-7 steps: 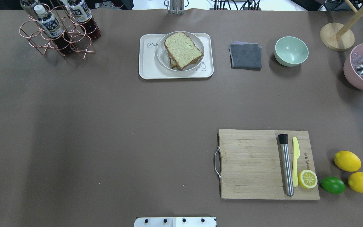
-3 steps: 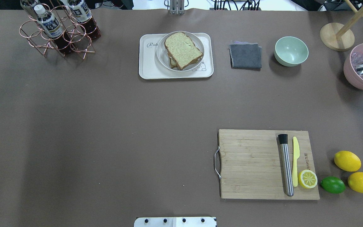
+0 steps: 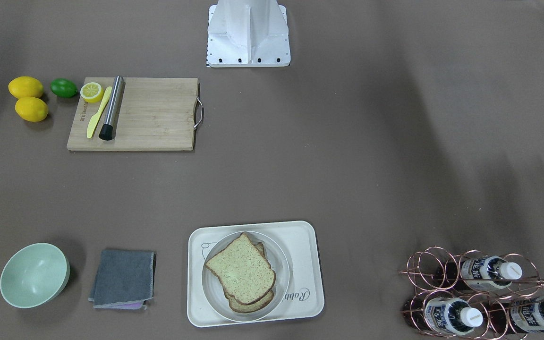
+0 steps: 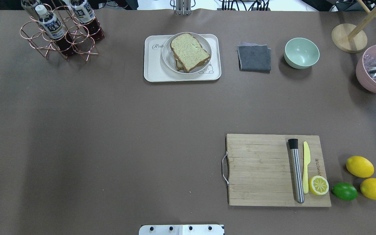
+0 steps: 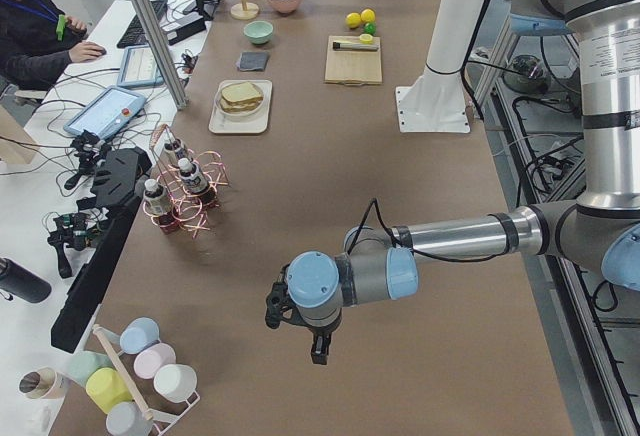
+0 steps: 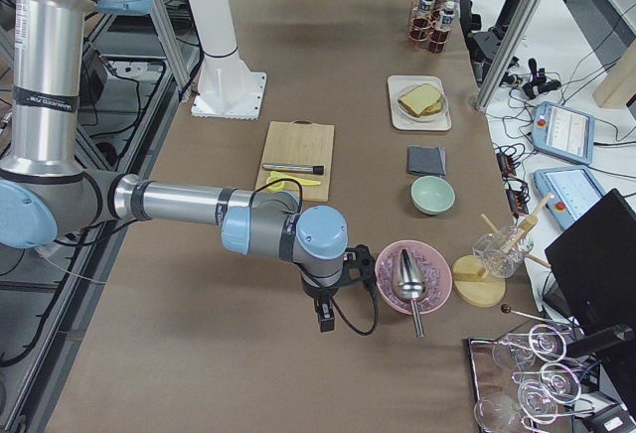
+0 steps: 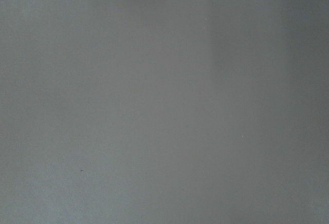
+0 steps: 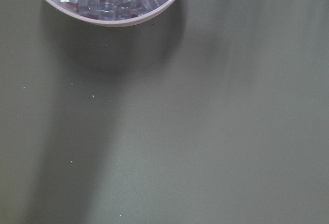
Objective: Make sandwich and place on tray
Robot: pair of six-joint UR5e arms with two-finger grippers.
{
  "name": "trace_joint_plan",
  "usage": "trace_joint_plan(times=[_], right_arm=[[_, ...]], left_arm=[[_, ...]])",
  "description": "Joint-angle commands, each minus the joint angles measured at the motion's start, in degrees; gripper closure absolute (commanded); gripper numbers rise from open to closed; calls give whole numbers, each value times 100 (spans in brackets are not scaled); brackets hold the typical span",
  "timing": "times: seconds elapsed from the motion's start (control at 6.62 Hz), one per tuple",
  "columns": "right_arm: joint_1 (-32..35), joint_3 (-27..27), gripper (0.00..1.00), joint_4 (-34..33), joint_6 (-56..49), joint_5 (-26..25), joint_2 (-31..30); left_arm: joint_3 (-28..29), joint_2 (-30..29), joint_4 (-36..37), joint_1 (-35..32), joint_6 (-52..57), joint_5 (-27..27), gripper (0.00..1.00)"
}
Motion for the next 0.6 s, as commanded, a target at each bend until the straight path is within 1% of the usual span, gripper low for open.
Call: trace_joint_plan(times=[0.0, 0.15, 0.45], right_arm=[[0, -23, 0, 0, 21, 3, 0], [0, -23, 0, 0, 21, 3, 0], [0, -15, 0, 0, 29, -6, 0]], left_arm=[[50, -6, -31, 0, 9, 0, 1], [60, 3, -197, 0, 1, 0, 1], [77, -6, -216, 9, -8, 0, 1]])
